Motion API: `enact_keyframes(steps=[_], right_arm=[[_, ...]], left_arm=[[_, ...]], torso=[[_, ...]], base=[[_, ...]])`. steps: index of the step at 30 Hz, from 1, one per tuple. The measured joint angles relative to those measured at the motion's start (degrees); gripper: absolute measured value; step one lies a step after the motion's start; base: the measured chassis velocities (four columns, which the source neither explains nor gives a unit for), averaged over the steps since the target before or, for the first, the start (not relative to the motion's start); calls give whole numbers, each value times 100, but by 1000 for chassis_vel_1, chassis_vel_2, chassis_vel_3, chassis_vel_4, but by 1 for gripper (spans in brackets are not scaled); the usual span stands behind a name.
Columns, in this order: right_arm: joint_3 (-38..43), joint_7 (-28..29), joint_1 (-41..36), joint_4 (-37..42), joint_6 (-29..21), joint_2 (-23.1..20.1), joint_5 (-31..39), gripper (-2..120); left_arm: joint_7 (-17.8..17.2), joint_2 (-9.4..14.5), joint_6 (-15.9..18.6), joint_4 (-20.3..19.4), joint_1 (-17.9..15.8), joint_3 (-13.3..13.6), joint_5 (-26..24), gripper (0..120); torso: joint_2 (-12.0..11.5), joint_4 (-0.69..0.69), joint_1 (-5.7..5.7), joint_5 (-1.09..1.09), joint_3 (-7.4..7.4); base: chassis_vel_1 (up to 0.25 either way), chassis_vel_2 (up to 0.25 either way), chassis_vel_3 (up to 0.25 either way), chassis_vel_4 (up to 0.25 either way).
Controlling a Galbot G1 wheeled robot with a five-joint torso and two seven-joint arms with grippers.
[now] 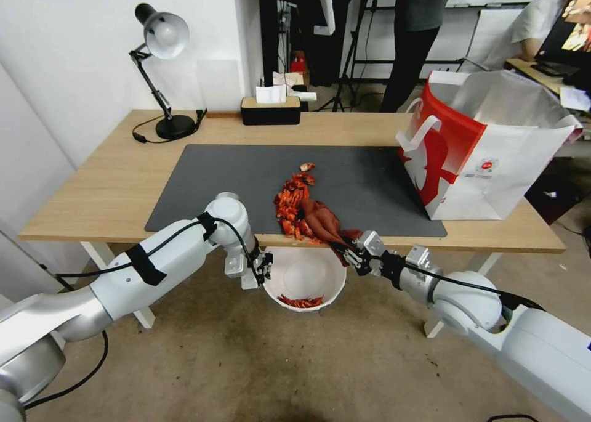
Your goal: Sweep shrimp from table into container with towel, then put container into takeout bag.
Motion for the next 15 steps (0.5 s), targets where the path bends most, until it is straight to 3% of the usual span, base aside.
enact_keyframes(steps=[15], right_arm=[[553, -3, -644, 479, 24, -98, 5, 8]], left_arm=[[22, 75, 50, -124, 62, -10, 45, 0]], torso=[[1, -1, 0, 1, -1]], base=[[0, 0, 0, 0]])
